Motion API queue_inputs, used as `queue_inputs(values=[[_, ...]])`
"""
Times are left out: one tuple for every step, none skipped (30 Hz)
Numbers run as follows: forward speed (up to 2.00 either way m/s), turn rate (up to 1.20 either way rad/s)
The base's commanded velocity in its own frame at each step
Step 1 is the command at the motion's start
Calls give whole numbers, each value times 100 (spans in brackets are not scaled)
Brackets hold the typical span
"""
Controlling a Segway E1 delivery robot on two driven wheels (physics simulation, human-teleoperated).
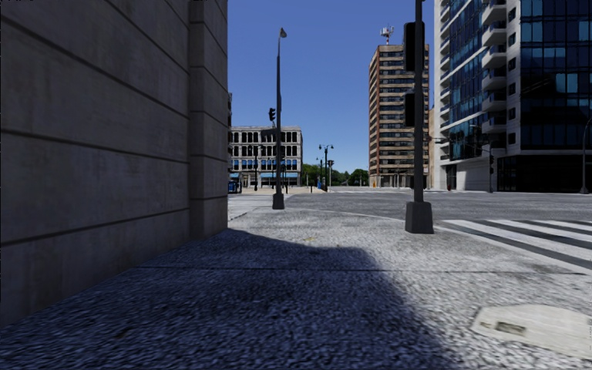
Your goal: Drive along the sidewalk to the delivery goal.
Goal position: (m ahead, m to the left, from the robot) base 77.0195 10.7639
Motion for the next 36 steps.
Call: queue_inputs(values=[[200,0],[200,0],[200,0],[200,0],[200,0],[200,0],[200,0],[200,0],[200,0],[200,0],[200,0],[200,0],[200,0],[200,0],[200,0],[200,0],[200,0],[200,0],[200,0],[200,0],[200,0],[200,0],[200,0],[200,0],[200,0],[200,0],[200,0],[200,7],[200,18],[200,26],[200,31],[200,32],[200,32],[200,33],[200,33],[200,33]])
